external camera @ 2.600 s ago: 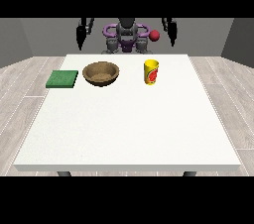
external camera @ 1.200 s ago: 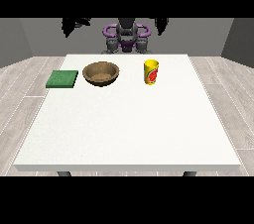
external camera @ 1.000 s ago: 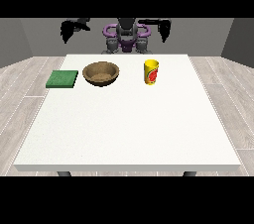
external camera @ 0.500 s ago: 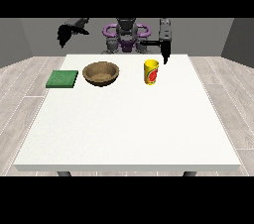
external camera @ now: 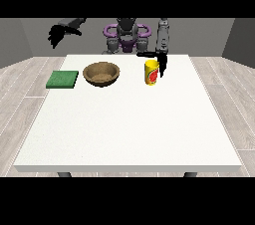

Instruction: Pick the cup and pour the ball into the bowl, then pick the bowl and place it on the pad

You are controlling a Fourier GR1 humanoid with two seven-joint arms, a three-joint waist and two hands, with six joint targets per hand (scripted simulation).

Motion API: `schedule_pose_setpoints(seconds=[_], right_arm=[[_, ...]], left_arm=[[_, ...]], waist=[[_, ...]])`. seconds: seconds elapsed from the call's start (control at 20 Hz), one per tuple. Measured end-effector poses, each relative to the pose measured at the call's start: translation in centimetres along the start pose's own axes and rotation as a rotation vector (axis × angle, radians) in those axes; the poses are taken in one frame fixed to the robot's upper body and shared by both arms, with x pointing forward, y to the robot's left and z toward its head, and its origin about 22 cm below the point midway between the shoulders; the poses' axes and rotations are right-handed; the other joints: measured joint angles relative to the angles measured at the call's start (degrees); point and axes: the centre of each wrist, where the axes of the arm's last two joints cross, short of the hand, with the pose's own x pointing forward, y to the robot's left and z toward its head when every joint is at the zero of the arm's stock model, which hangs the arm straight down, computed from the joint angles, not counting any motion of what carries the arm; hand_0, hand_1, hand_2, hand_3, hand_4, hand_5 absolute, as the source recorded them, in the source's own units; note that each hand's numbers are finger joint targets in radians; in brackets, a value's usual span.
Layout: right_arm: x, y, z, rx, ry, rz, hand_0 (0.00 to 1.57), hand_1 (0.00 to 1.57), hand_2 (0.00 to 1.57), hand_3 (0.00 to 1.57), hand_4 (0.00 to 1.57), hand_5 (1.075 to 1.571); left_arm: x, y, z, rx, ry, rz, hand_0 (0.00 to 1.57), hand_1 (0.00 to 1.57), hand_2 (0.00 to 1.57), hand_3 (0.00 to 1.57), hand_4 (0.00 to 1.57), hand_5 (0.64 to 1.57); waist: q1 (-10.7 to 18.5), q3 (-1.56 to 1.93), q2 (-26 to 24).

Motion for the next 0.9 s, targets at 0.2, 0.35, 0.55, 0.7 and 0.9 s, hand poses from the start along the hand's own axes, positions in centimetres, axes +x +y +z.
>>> schedule_pose_setpoints(seconds=[0.2, 0.35, 0.55, 0.7, 0.9], right_arm=[[1.3, -1.2, -0.3, 0.025, -0.029, -0.001, 0.00, 0.00, 0.00, 0.00, 0.00, 1.571], [2.5, -2.5, -1.1, 0.029, -0.058, -0.008, 0.00, 0.00, 0.00, 0.12, 0.00, 1.571], [3.3, -3.8, -1.0, 0.027, -0.048, -0.003, 0.00, 0.00, 0.00, 0.19, 0.00, 1.570], [2.8, -4.2, -1.3, 0.025, 0.005, -0.009, 0.00, 0.00, 0.00, 0.17, 0.15, 1.569], [1.0, -4.7, -0.9, 0.016, 0.113, -0.023, 0.00, 0.00, 0.00, 0.18, 0.25, 1.569]], left_arm=[[-1.5, 0.8, 0.0, 0.063, -0.014, -0.036, 1.27, 1.27, 1.57, 1.57, 1.02, 1.569], [-2.1, 1.4, 0.2, 0.103, -0.040, -0.157, 1.30, 1.30, 1.57, 1.57, 1.11, 1.556], [-2.5, 2.6, 0.0, 0.140, -0.051, -0.280, 1.29, 1.29, 1.57, 1.57, 1.17, 1.546], [-2.2, 1.6, -0.4, 0.111, -0.045, -0.422, 1.28, 1.28, 1.57, 1.57, 1.17, 1.548], [-1.0, -2.3, -1.7, 0.042, -0.048, -0.572, 1.30, 1.30, 1.57, 1.57, 1.17, 1.542]], waist=[[-2.39, -0.02, 1.69], [-3.59, -0.01, 3.36], [-4.48, 0.05, 2.71], [-4.14, 0.10, -1.07], [-3.42, 0.23, -7.84]])
